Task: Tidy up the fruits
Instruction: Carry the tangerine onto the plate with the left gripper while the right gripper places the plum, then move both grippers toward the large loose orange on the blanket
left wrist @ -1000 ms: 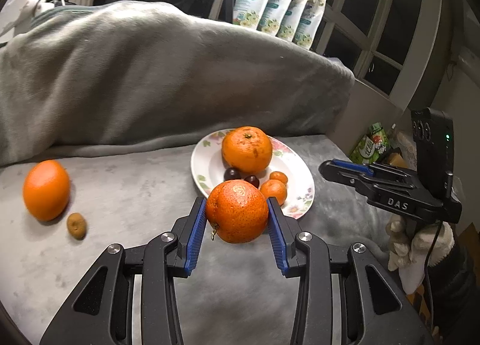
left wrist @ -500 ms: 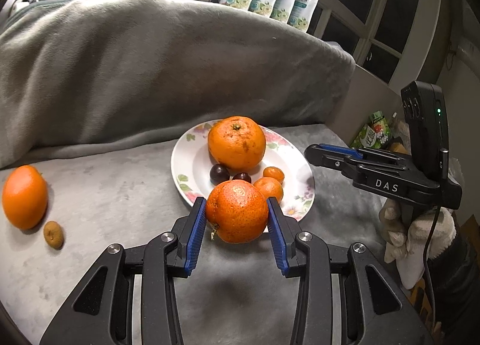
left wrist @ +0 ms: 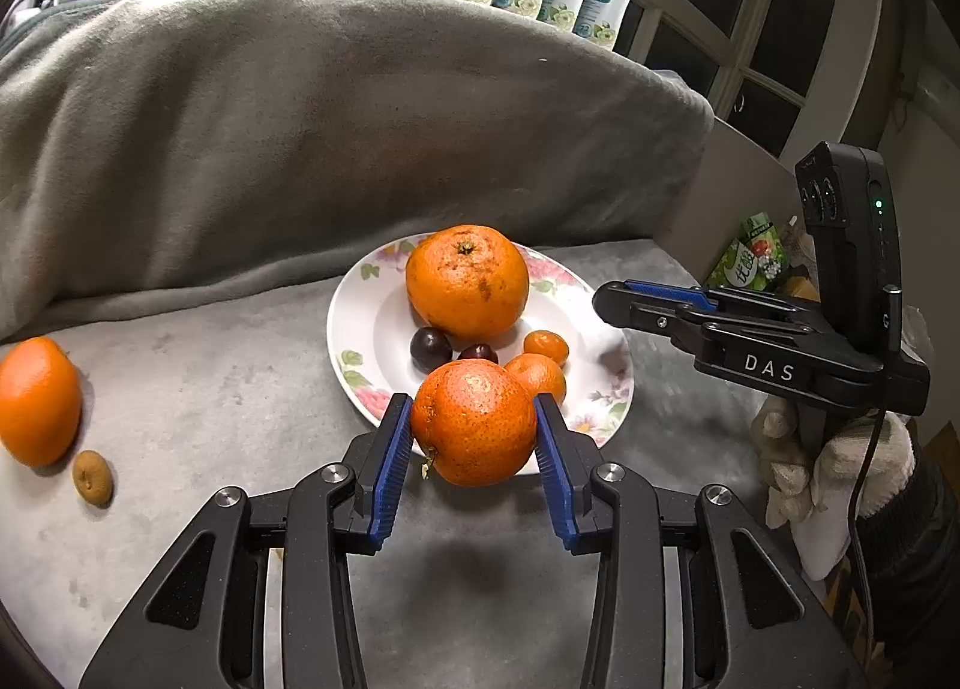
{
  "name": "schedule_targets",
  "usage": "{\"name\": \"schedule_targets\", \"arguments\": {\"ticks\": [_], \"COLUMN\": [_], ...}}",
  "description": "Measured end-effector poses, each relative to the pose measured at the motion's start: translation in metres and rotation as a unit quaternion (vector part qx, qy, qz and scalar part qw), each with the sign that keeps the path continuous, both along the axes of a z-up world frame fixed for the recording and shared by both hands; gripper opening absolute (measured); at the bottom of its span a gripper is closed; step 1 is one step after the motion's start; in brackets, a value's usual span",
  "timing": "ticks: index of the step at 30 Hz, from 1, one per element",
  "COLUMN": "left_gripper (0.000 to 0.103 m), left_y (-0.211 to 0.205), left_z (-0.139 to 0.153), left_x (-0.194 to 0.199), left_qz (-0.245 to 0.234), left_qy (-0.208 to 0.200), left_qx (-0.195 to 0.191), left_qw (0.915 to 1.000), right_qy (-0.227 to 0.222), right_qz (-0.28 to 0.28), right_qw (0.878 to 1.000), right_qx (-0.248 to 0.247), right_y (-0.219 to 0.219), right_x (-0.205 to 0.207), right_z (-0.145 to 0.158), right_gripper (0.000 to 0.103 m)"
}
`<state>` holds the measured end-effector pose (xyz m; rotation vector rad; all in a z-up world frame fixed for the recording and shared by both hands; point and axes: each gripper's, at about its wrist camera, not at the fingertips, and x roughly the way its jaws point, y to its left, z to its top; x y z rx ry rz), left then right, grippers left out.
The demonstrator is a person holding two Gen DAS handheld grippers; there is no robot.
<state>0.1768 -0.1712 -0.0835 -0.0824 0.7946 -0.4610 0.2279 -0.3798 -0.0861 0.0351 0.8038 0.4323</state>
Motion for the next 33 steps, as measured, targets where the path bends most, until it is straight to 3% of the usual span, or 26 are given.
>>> {"name": "schedule_targets", "arguments": {"ticks": [3,6,9,13,18,33], "left_gripper": [0.041,0.059,0.073,0.080,0.080,0.081], "left_y": [-0.001,-0.002,-0.003,-0.005,-0.008,0.000], "left_z": [0.001,0.003,0.006,0.007,0.006,0.021], "left_x": [0.000,-0.001,-0.003,-0.005,-0.006,-0.017], "left_qz": [0.000,0.001,-0.001,-0.001,0.000,0.007], "left_qy": [-0.003,-0.013,-0.020,-0.021,-0.017,-0.037], "left_qx": [0.002,0.002,0.007,0.020,0.031,0.030], "left_qw": [1.0000,0.9999,0.9998,0.9996,0.9994,0.9988], "right_qy": [-0.001,-0.009,-0.016,-0.025,-0.024,-0.033], "right_qz": [0.001,-0.004,-0.007,-0.016,-0.023,-0.025], "right_qw": [1.000,1.000,1.000,0.999,0.999,0.999], "right_qx": [-0.001,0.001,0.007,0.015,0.024,0.017], "right_y": [0.001,0.000,0.000,-0.002,-0.003,0.003], "right_x": [0.000,-0.002,-0.004,-0.006,-0.007,-0.014], "right_z": [0.000,0.002,0.006,0.011,0.015,0.024], "right_gripper": [0.032,0.064,0.070,0.092,0.100,0.100]}}
